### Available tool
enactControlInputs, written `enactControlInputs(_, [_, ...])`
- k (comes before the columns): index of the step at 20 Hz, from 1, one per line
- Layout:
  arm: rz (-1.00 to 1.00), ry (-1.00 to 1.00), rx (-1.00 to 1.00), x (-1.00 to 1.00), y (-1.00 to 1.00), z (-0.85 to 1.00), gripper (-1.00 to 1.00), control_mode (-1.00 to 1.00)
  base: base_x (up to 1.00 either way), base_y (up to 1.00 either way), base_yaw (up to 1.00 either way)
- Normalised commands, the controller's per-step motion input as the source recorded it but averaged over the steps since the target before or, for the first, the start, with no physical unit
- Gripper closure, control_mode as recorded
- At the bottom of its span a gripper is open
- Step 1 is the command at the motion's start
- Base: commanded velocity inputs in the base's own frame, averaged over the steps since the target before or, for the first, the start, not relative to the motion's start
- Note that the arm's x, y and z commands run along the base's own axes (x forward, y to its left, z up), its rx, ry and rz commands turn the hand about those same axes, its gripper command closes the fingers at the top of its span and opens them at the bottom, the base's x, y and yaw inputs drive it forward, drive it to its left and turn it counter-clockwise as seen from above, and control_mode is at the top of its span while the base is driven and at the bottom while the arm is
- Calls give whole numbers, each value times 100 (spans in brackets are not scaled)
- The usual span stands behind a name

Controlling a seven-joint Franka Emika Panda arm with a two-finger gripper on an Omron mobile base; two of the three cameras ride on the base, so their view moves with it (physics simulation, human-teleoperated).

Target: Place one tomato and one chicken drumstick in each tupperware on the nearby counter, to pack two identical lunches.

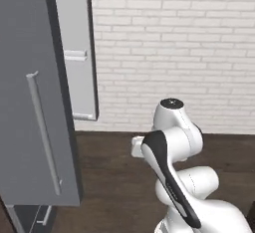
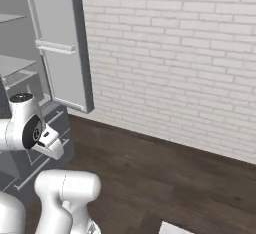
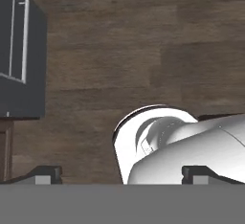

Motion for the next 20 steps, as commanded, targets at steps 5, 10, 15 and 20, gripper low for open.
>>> enactControlInputs(5, [0, 0, 0, 0, 0, 0, -100, 100, 100, -30, 0])
enactControlInputs(10, [0, 0, 0, 0, 0, 0, -100, 100, 100, -30, 2])
enactControlInputs(15, [0, 0, 0, 0, 0, 0, -100, 100, 25, -11, 66])
enactControlInputs(20, [0, 0, 0, 0, 0, 0, -100, 100, 2, -5, 86])
